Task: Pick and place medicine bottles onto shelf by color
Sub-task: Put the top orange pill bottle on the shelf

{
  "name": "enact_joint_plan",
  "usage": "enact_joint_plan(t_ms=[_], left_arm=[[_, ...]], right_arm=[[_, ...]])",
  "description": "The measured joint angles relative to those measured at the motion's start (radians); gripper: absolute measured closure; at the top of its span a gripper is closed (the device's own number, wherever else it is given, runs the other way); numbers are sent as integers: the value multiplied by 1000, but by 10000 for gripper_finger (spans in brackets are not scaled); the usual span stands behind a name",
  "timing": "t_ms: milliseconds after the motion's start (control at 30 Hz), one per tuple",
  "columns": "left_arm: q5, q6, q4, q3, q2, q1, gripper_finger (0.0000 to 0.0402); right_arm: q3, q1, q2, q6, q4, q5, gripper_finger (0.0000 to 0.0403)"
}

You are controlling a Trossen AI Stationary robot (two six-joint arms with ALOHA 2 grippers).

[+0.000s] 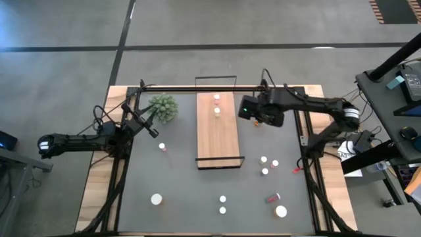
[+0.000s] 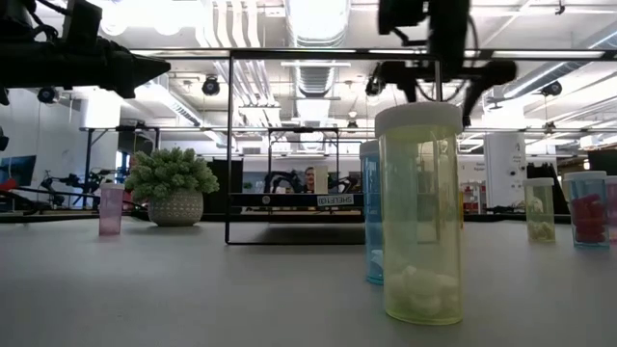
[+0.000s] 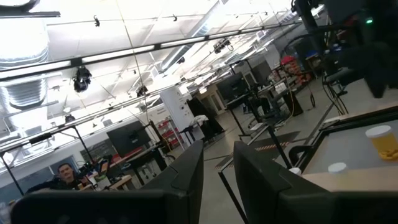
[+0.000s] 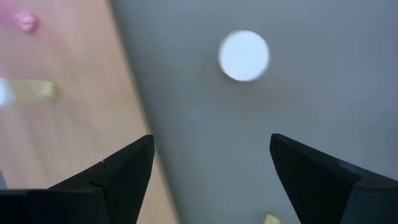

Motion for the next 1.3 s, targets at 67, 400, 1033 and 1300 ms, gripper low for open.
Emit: enact_joint_plan(t_ms=[67, 400, 1033, 1300], left_arm=[[0, 0, 0, 0, 0, 0, 330], [0, 0, 0, 0, 0, 0, 330], [0, 0, 0, 0, 0, 0, 330], [0, 0, 0, 0, 0, 0, 330]], right_arm=[[-59, 14, -35, 44, 27, 8, 92], [-167, 11, -55, 85, 77, 18, 64], [-313, -124, 7, -30, 305, 53, 18], [-396, -189, 9, -89, 440, 6, 18]])
